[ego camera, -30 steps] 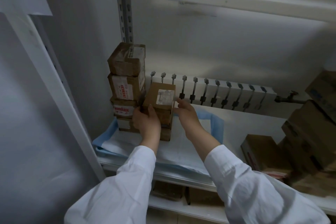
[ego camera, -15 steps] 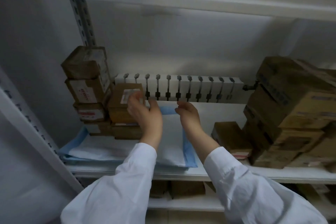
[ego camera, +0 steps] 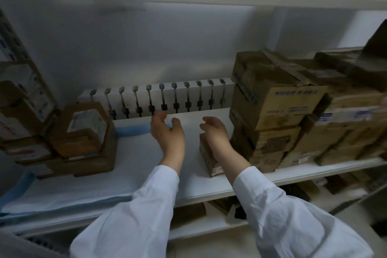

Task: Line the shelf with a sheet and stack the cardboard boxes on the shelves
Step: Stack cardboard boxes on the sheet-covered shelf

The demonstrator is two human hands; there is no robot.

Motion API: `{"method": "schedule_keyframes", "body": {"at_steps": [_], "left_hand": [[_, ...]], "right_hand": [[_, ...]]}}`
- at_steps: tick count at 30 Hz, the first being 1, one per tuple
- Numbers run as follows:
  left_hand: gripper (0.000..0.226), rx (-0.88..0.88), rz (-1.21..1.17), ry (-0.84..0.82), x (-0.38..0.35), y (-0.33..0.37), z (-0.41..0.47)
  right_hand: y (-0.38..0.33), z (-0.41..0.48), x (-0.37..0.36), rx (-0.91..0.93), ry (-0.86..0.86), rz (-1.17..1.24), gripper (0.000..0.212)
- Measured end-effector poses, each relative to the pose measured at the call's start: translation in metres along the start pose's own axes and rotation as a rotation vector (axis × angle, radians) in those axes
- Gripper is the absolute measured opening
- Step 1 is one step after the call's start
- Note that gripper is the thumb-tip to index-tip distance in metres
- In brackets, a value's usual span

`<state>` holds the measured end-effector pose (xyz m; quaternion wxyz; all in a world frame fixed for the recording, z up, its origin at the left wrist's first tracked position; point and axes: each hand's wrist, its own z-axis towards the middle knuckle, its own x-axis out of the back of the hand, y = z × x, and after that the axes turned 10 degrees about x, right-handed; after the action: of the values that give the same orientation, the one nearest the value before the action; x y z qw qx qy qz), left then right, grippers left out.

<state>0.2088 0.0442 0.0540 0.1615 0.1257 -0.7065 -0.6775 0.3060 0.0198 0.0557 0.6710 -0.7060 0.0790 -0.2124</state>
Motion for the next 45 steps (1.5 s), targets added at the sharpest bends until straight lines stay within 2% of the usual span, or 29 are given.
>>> {"method": "schedule_keyframes", "body": {"at_steps": [5, 8, 12, 16, 21, 25, 32, 35, 42, 45], "left_hand": [[0.039, 0.258, 0.161, -0.218, -0.031, -0.021, -0.011], [0.048, 0.478, 0.266, -0.337, -0.041, -0.036, -0.018], [0.055, 0.680, 0.282, -0.453, -0.049, -0.049, -0.032], [0.040, 0.844, 0.203, -0.568, -0.055, -0.058, -0.048], [0.031, 0.874, 0.116, -0.563, -0.056, -0.066, -0.048], [0.051, 0.815, 0.091, -0.585, -0.050, -0.069, -0.045], [0.063, 0.709, -0.017, -0.561, -0.036, -0.058, -0.039], [0.060, 0.695, -0.143, -0.553, -0.028, -0.047, -0.034], [0.038, 0.663, -0.296, -0.570, 0.002, -0.022, -0.028], [0.036, 0.676, -0.427, -0.555, 0.010, -0.013, -0.024]], "right_hand": [[0.024, 0.022, 0.020, -0.232, -0.073, -0.300, 0.062], [0.038, 0.030, 0.023, -0.331, -0.122, -0.371, 0.076], [0.050, 0.037, 0.031, -0.359, -0.142, -0.378, 0.075], [0.053, 0.041, 0.041, -0.397, -0.151, -0.336, 0.074], [0.057, 0.040, 0.047, -0.406, -0.155, -0.310, 0.066], [0.052, 0.036, 0.050, -0.370, -0.145, -0.239, 0.064], [0.029, 0.022, 0.045, -0.198, -0.112, -0.176, 0.049], [0.019, 0.013, 0.040, -0.141, -0.093, -0.153, 0.054], [-0.004, -0.004, 0.022, 0.030, -0.049, -0.056, 0.036], [-0.012, -0.012, 0.012, 0.104, -0.063, 0.026, 0.044]]}}
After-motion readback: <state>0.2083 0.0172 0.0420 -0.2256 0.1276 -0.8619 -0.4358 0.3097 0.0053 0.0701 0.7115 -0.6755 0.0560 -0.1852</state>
